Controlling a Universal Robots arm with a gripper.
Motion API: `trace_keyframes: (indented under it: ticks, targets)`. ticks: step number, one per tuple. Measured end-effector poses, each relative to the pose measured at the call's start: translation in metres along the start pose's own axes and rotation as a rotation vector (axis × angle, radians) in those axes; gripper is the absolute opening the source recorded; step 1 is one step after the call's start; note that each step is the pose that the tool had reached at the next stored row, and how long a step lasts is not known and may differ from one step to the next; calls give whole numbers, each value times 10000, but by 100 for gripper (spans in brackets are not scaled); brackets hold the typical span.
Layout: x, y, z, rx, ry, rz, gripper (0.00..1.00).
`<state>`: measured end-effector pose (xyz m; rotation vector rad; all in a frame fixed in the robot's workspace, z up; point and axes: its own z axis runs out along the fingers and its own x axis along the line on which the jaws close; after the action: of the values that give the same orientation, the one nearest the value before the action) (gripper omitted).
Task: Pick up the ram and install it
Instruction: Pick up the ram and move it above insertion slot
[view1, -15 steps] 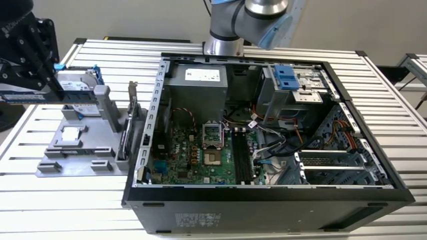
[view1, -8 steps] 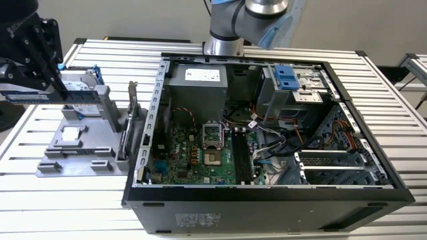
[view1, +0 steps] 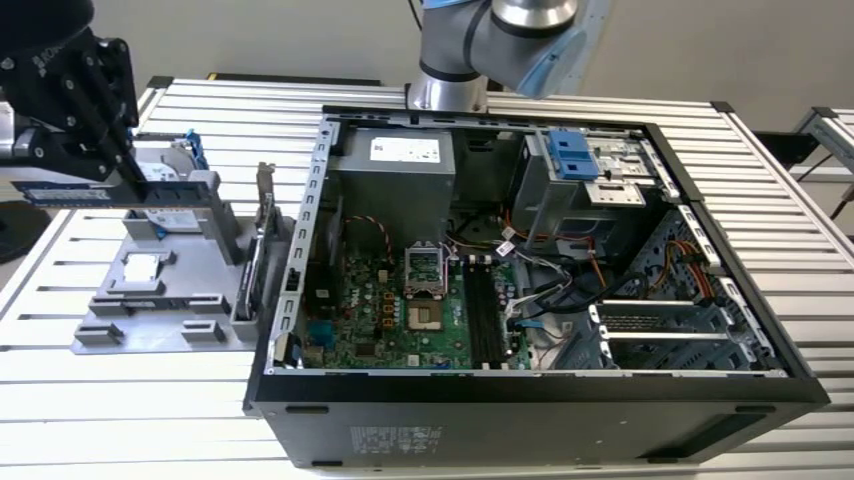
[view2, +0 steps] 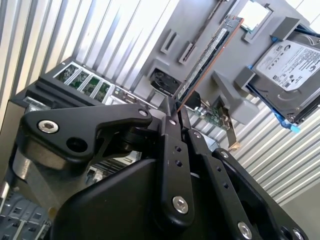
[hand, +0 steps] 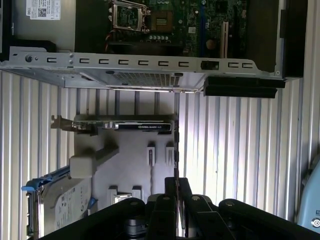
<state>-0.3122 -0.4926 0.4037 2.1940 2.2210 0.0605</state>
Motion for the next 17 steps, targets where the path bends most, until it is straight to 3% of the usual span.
trace_keyframes:
  ticks: [17]
  targets:
    - [-2,156,6,0,0,0,0]
